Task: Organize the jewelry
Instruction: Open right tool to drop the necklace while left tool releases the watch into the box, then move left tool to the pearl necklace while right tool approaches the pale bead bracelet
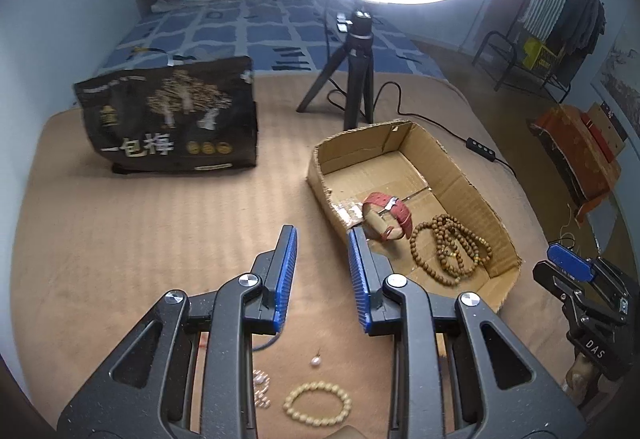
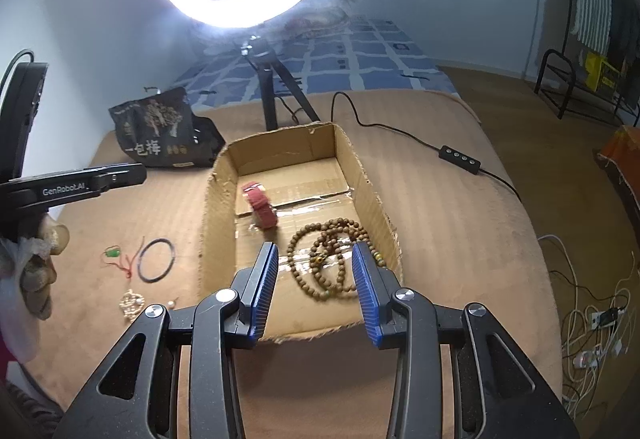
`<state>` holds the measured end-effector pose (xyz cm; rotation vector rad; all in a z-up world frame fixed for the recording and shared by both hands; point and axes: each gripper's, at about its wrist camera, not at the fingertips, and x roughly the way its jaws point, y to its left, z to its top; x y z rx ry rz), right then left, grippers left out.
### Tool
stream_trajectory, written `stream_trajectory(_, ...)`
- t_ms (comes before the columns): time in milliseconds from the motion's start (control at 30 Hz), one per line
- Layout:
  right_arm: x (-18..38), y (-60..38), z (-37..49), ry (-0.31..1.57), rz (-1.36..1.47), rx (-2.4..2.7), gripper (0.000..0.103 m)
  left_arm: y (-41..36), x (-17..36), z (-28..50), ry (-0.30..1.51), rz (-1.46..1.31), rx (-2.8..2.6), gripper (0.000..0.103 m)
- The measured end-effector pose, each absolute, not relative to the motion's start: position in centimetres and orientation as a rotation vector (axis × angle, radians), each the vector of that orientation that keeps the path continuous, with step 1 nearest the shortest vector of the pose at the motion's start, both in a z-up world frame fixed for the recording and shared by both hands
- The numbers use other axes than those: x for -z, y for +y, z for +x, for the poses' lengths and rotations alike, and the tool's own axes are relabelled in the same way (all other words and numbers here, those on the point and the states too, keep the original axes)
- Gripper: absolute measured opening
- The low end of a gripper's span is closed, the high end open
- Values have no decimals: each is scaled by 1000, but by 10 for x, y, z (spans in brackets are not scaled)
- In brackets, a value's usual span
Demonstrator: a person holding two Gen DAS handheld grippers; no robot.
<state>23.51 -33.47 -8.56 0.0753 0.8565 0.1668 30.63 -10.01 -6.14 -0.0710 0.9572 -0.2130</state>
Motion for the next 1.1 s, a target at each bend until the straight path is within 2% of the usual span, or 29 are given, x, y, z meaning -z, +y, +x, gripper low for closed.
stream_trajectory(167, 77, -321, 217, 840, 55, -196, 37, -73, 45, 281, 923, -74, 191, 26)
stream_trajectory(300, 73, -308, 204, 831, 49, -229, 50, -45, 39, 262, 907, -90, 165, 26)
stream_trajectory(433, 75, -288, 190, 840, 22, -282, 51, -14, 41, 244, 909, -113, 138, 26)
stream_trajectory(567, 81, -261, 177, 859, -33, -343, 58, 12, 55, 228, 937, -148, 123, 26)
stream_trajectory(1100, 132, -188, 167, 1009, -128, -522, 58, 21, 128, 209, 1102, -192, 210, 26)
